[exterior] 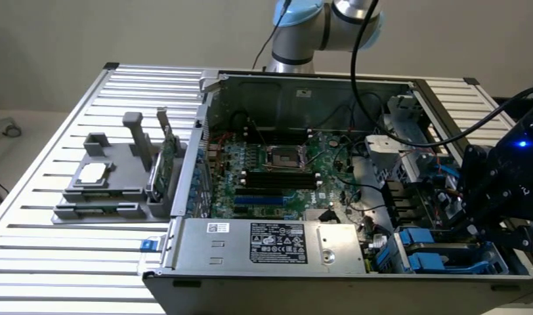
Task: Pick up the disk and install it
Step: 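Insert the second disk wire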
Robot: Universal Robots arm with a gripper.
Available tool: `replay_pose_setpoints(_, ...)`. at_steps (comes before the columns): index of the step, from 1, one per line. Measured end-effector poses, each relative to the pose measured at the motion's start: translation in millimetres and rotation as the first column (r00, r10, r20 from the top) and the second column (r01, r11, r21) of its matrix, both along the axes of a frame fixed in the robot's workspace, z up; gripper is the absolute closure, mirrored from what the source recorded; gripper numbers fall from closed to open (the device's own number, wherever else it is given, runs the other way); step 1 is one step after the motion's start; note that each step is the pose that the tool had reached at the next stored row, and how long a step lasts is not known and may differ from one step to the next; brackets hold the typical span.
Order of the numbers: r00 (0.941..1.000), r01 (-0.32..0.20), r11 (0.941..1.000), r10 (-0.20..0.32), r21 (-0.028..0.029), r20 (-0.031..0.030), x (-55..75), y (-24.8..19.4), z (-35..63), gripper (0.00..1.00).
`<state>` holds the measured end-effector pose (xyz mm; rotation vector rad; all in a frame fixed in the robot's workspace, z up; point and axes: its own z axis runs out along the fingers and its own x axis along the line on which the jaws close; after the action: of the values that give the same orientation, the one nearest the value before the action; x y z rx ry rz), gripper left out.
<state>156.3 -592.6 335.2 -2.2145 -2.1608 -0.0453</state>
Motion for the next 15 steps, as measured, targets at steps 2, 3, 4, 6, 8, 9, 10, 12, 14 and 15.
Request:
replay_pose_setpoints(2, 1.0, 0.0, 1.0, 0.0, 0.0, 0.0001, 0.3, 0.0, 0.0, 0.84)
replay_pose_setpoints(3, 1.0, 0.0, 1.0, 0.0, 0.0, 0.0001, 0.4, 0.0, 0.0, 0.84)
replay_pose_setpoints(4, 1.0, 0.0, 1.0, 0.0, 0.0001, 0.0001, 0.5, 0.0, 0.0, 0.84)
replay_pose_setpoints(6, 1.0, 0.0, 1.0, 0.0, 0.0001, 0.0001, 0.5, 0.0, 0.0, 0.84)
replay_pose_setpoints(8, 1.0, 0.0, 1.0, 0.0, 0.0008, 0.0004, 0.7, 0.0, -0.3, 0.82)
replay_pose_setpoints(9, 1.0, 0.0, 1.0, 0.0, 0.0006, 0.0002, 0.7, 0.0, -0.4, 0.82)
replay_pose_setpoints(10, 1.0, 0.0, 1.0, 0.0, 0.0008, 0.0001, 0.6, 0.0, -0.4, 0.76)
replay_pose_setpoints(12, 1.0, 0.0, 1.0, 0.0, 0.0006, 0.0001, 0.7, 0.1, -0.3, 0.76)
replay_pose_setpoints(14, 1.0, 0.0, 1.0, 0.0, 0.0001, 0.0001, 0.5, 0.0, 0.0, 0.7)
replay_pose_setpoints(15, 1.0, 0.0, 1.0, 0.0, 0.0002, 0.0001, 0.5, 0.0, 0.2, 0.7)
